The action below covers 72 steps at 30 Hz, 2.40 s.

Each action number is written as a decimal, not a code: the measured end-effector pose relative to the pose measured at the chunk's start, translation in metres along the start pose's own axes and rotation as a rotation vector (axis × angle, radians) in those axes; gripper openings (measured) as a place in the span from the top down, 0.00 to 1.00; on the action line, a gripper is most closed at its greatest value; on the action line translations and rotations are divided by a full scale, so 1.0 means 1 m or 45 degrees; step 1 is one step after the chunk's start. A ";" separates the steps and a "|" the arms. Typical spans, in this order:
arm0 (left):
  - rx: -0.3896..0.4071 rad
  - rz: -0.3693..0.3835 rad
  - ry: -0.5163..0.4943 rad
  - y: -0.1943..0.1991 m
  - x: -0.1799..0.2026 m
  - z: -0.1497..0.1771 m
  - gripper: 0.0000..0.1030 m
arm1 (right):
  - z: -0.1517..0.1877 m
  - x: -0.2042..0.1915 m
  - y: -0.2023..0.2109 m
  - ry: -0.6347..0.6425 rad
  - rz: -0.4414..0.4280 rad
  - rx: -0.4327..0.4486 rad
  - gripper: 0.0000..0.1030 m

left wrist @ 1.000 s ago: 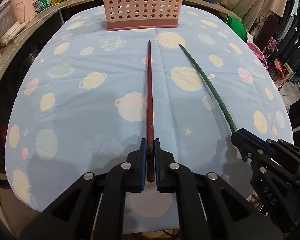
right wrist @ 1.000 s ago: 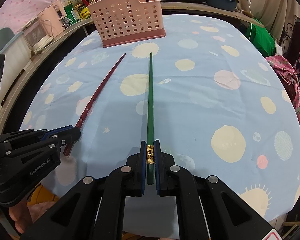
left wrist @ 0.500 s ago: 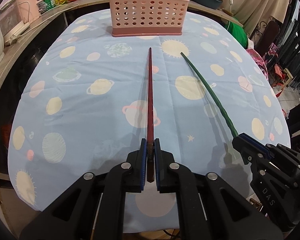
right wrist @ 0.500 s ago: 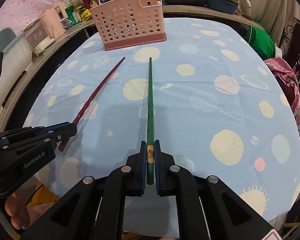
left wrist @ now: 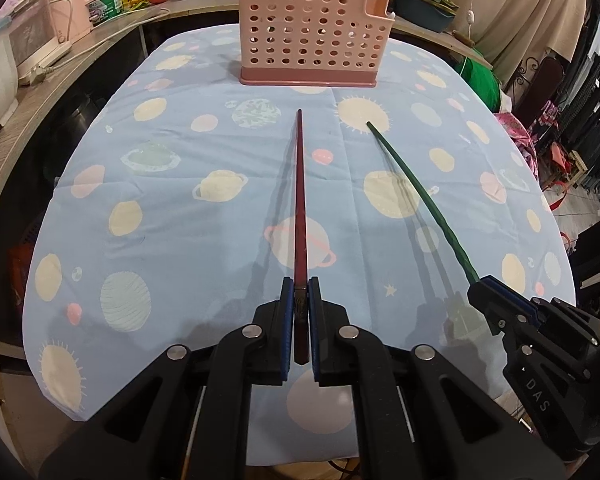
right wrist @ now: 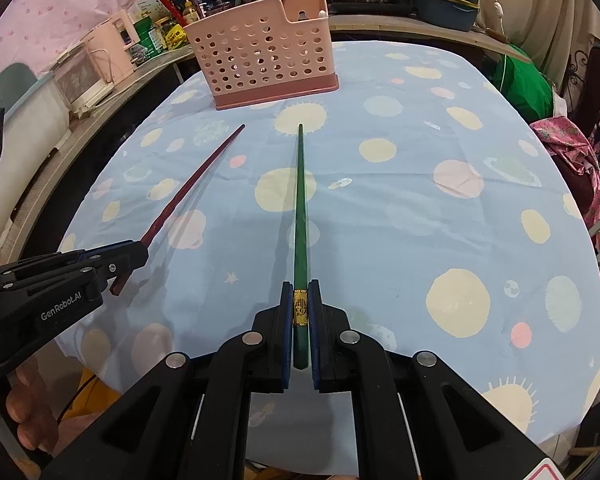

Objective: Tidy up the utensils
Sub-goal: 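Lift the dark red chopstick with left gripper while right lifts the green chopstick toward basket, then insert dark red chopstick into basket and open left gripper while right releases green chopstick there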

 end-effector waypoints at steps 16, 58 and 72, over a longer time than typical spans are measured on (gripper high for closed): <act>0.114 0.004 0.043 0.036 -0.016 -0.035 0.93 | -0.038 -0.006 0.031 -0.004 -0.025 0.119 0.93; 0.581 0.042 0.073 0.152 -0.027 -0.243 0.93 | -0.250 -0.018 0.119 -0.032 -0.173 0.596 0.93; 0.741 -0.017 0.065 0.182 -0.033 -0.323 0.93 | -0.345 -0.033 0.132 -0.021 -0.195 0.733 0.93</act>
Point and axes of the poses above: each gripper's, at about its wrist camera, not at the fingertips, and y roughly against the way its jaws point, x to its right, z to its underside, the point moved 9 cm from there along -y, roughly the way its jaws point, and after that the axes turned 1 degree about -y, right-handed, at the moved point
